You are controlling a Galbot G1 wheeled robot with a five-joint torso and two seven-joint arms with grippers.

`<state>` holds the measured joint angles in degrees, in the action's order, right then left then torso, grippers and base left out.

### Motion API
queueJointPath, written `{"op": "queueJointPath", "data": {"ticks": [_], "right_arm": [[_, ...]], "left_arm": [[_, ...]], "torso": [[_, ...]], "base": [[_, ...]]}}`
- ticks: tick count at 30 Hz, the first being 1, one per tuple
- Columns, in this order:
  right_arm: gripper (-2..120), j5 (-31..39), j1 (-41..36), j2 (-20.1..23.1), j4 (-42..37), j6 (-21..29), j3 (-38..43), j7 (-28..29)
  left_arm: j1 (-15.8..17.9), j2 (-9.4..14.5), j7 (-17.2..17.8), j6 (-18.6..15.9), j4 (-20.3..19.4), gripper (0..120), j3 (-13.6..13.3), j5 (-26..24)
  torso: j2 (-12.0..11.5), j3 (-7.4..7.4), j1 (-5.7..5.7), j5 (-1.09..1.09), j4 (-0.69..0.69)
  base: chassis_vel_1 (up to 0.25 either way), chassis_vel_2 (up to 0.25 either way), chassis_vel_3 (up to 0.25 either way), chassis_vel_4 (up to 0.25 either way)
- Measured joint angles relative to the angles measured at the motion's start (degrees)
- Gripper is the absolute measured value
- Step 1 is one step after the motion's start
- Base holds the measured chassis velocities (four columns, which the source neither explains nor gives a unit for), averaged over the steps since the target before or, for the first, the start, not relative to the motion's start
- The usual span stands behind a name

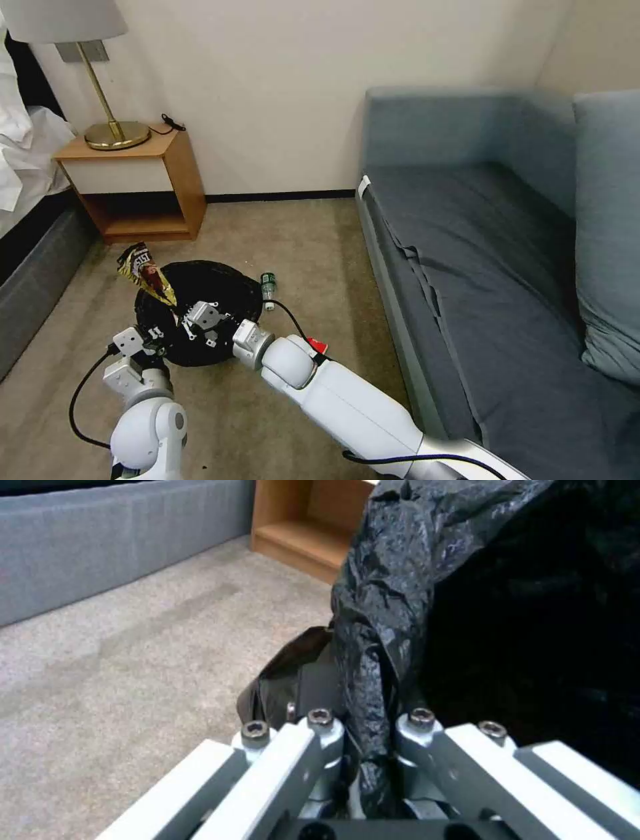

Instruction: Pick up the trash bin, then pick up the garbage on the floor and place it into the trash bin.

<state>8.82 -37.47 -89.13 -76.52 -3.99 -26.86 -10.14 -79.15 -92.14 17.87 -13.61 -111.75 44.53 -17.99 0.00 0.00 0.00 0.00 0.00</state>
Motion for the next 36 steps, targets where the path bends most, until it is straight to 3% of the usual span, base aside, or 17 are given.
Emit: {"op": "queueJointPath", "data": {"ticks": [36], "right_arm": [[0,-1.92,1.61,-1.09,5.20,-1.34,0.06,-0.15]], "left_arm": [[-2.00,0.00,0.16,0.00,-2.32,4,0.13,-0.34]], "torso": [[0.00,0.00,0.00,0.00,0.00]], "base": [[0.000,0.000,0.000,0.000]]}}
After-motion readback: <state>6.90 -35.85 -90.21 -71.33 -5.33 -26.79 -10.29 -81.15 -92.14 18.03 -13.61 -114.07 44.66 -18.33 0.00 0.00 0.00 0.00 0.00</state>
